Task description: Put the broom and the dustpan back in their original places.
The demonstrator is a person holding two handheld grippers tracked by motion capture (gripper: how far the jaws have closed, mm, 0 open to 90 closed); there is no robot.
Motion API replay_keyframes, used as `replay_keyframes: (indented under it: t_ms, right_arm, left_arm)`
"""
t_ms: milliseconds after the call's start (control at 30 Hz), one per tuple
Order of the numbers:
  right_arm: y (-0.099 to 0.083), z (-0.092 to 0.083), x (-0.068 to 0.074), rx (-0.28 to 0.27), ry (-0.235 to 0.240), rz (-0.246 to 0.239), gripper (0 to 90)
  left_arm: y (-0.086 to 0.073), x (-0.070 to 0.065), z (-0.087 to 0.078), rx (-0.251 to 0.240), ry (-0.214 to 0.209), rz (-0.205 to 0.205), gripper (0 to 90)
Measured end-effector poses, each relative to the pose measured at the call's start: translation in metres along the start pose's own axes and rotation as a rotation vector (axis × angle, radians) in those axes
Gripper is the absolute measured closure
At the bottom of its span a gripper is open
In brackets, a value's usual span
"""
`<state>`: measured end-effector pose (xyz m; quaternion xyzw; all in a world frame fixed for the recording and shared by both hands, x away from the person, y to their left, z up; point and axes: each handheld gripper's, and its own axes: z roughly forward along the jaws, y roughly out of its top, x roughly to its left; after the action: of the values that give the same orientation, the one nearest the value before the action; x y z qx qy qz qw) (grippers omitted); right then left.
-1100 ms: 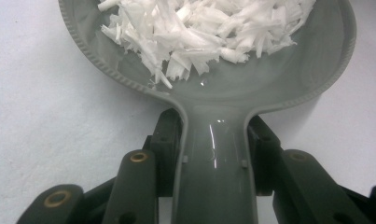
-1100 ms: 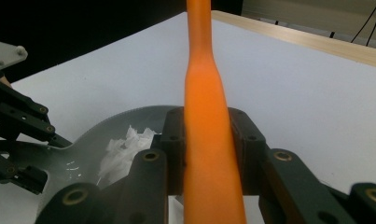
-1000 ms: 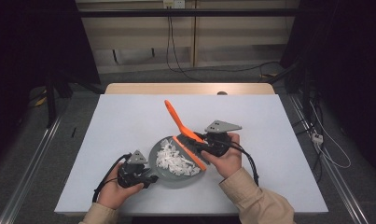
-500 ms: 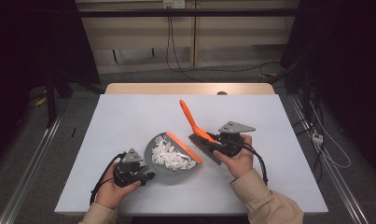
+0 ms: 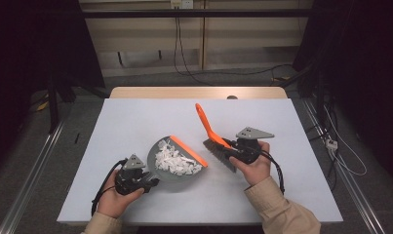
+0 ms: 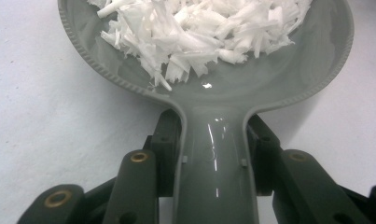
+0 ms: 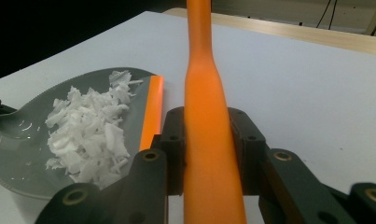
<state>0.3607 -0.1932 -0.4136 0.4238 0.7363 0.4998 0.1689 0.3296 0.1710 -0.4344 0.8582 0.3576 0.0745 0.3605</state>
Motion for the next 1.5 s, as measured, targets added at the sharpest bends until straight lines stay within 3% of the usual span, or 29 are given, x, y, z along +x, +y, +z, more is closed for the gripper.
replay_keyframes:
  t_ms: [267,567,967,1233,1367,1500]
  right_arm:
    - [0.000,-0.003,-0.005,-0.002,-0.014,0.010,71.0]
    - [-0.002,-0.008,-0.018,0.015,-0.032,-0.034,71.0]
    - [-0.003,-0.017,-0.029,0.039,-0.051,-0.055,70.9]
    - [-0.005,-0.021,-0.036,0.030,-0.066,-0.044,70.9]
    - [-0.005,-0.025,-0.039,0.021,-0.076,-0.040,70.9]
    - [-0.006,-0.029,-0.044,0.011,-0.075,-0.015,70.9]
  left_arm:
    - [-0.001,0.005,-0.005,-0.014,0.016,-0.016,63.1]
    - [-0.001,0.012,-0.009,-0.035,0.030,-0.030,63.1]
    - [0.002,0.017,-0.011,-0.049,0.049,-0.049,63.1]
    - [0.005,0.022,-0.012,-0.054,0.066,-0.083,63.1]
    - [0.005,0.027,-0.013,-0.062,0.094,-0.107,63.1]
    - [0.005,0.032,-0.013,-0.063,0.107,-0.128,63.1]
